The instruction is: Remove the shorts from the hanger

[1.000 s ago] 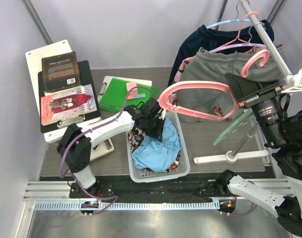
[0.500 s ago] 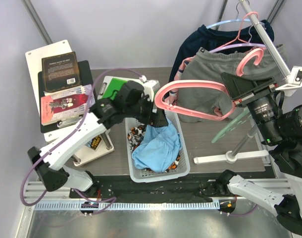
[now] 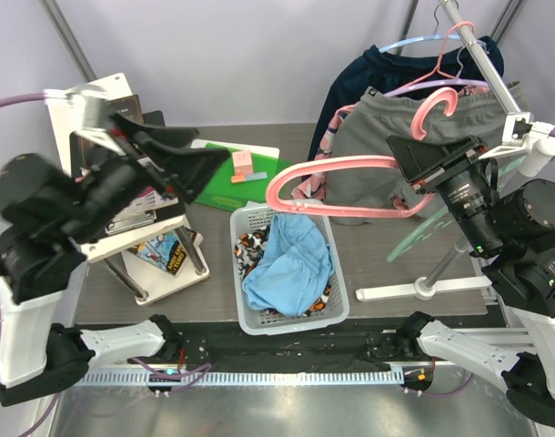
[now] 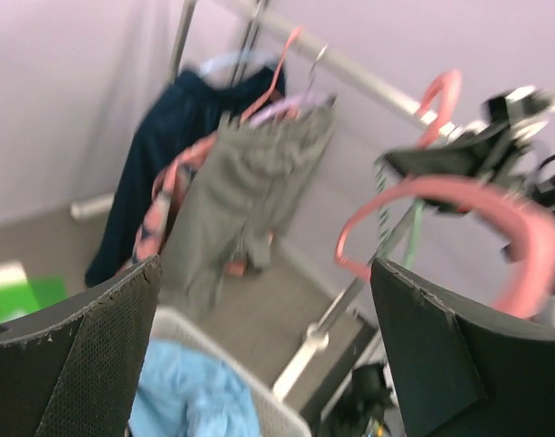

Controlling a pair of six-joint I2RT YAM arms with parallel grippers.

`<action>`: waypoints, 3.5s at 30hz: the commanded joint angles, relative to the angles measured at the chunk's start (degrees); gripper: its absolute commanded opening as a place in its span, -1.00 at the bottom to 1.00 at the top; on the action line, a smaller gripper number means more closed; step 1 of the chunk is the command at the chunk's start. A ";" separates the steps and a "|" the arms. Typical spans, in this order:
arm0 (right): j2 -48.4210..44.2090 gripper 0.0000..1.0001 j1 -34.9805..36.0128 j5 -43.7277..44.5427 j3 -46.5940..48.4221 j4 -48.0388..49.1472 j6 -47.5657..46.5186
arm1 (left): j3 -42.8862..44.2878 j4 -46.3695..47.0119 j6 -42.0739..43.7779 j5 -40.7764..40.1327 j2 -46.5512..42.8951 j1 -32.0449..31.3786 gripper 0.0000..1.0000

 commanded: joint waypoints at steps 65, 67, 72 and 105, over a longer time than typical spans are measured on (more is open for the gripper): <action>3.83 -0.19 -0.02 3.25 1.09 -1.97 -6.38 | 9.06 -4.89 10.36 22.11 12.78 0.03 -0.99; 3.39 0.17 -0.02 4.39 1.97 -2.32 -6.55 | 7.74 -3.22 10.97 19.73 11.12 -0.06 -0.99; 0.15 0.99 -0.11 7.21 4.26 -4.60 -6.29 | 3.95 3.98 9.92 18.58 9.79 -0.06 -0.99; -21.92 0.69 -0.02 24.52 7.78 -19.19 3.02 | 18.72 20.17 9.39 21.74 35.45 -12.36 -0.99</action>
